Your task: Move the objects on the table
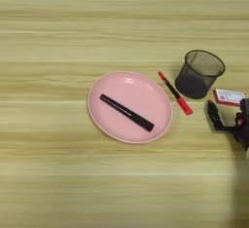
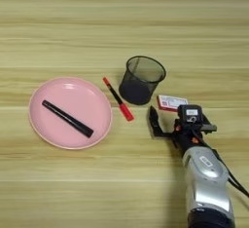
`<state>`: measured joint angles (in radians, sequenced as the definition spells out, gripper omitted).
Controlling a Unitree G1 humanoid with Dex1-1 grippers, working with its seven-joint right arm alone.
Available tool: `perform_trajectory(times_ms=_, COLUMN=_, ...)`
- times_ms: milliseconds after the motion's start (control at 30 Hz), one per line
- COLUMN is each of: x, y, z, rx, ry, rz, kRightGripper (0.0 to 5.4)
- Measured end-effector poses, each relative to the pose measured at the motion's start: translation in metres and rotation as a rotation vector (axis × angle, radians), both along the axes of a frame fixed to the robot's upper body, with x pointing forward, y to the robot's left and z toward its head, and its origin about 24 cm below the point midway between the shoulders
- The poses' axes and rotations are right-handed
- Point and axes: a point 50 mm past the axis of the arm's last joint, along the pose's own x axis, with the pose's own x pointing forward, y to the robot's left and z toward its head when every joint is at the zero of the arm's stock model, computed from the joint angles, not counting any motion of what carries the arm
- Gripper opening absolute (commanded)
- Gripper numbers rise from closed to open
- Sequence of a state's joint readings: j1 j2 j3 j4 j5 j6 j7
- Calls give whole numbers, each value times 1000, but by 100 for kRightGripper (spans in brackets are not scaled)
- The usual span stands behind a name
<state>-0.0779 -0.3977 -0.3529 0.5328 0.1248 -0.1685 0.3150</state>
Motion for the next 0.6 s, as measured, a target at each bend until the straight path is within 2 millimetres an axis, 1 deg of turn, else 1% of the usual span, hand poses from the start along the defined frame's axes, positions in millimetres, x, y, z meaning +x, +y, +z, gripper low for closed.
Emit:
perform_trajectory(times_ms=200, x=6, y=-3, z=-2, rx=5, ry=-6, rz=-7, kRightGripper=538)
perform_trajectory(times_ms=600, x=15, y=-4, z=-5, rx=16, ry=-10, rz=5, kRightGripper=538)
